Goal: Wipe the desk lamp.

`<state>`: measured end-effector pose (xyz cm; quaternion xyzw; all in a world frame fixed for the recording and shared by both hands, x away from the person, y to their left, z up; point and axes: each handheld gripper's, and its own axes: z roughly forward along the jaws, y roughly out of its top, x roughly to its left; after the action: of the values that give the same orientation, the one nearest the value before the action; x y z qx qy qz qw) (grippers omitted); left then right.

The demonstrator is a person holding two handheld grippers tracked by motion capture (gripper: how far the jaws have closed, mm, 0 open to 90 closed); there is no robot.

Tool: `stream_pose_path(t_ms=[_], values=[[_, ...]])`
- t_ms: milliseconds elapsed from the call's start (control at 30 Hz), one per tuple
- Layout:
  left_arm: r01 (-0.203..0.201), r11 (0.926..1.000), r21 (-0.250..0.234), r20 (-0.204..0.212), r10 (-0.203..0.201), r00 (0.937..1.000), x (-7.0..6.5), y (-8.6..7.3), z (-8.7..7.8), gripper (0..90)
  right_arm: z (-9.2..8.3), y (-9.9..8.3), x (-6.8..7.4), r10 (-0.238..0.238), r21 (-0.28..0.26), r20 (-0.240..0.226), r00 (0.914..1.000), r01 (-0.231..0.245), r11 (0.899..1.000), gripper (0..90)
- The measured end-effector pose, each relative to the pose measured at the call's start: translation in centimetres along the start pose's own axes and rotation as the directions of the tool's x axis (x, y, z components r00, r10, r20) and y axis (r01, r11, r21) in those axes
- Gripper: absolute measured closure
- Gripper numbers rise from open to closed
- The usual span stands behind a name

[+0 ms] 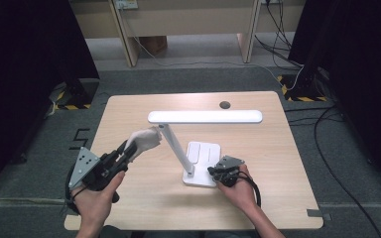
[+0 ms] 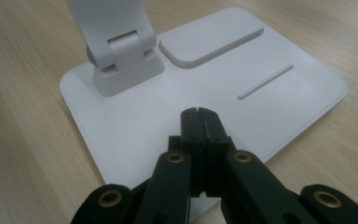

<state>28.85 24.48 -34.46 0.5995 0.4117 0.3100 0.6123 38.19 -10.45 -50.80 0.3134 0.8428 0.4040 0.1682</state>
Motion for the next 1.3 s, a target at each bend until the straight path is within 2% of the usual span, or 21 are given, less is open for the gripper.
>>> stream_pose_path(t_ms=[67,433,600,733,867,1133,1300], values=[[0.014,0.9999,-0.006,0.006,-0.014,0.9999,0.1,0.1,0.3,76.5,0.0,0.0,0.0,-0.002,0.000,-0.001,1.0000,0.002,1.000,90.0],[0.030,0.9994,-0.013,0.058,-0.030,0.9979,-0.3,0.6,2.2,76.5,0.0,0.0,0.0,0.003,0.000,-0.002,1.0000,-0.003,1.000,90.0],[0.017,0.9998,-0.007,0.097,-0.016,0.9952,-0.9,0.7,2.7,76.5,0.0,0.0,0.0,0.000,0.001,-0.003,1.0000,0.000,1.000,90.0],[0.008,1.0000,-0.006,0.138,-0.007,0.9905,-1.5,0.8,3.0,76.4,0.0,0.0,0.0,0.002,0.001,-0.001,1.0000,-0.002,1.000,90.0],[-0.003,1.0000,0.001,0.161,0.003,0.9869,-1.7,0.9,3.3,76.3,0.0,0.0,0.0,0.002,0.001,-0.002,1.0000,-0.002,1.000,90.0],[-0.010,0.9999,0.012,0.177,0.008,0.9842,-1.9,1.0,3.8,76.2,0.0,0.0,0.0,0.002,0.000,-0.002,1.0000,-0.002,1.000,90.0],[-0.006,0.9991,0.043,0.198,-0.002,0.9803,-2.1,0.5,4.2,76.4,0.0,0.0,0.0,0.002,0.001,-0.002,1.0000,-0.002,1.000,90.0]])
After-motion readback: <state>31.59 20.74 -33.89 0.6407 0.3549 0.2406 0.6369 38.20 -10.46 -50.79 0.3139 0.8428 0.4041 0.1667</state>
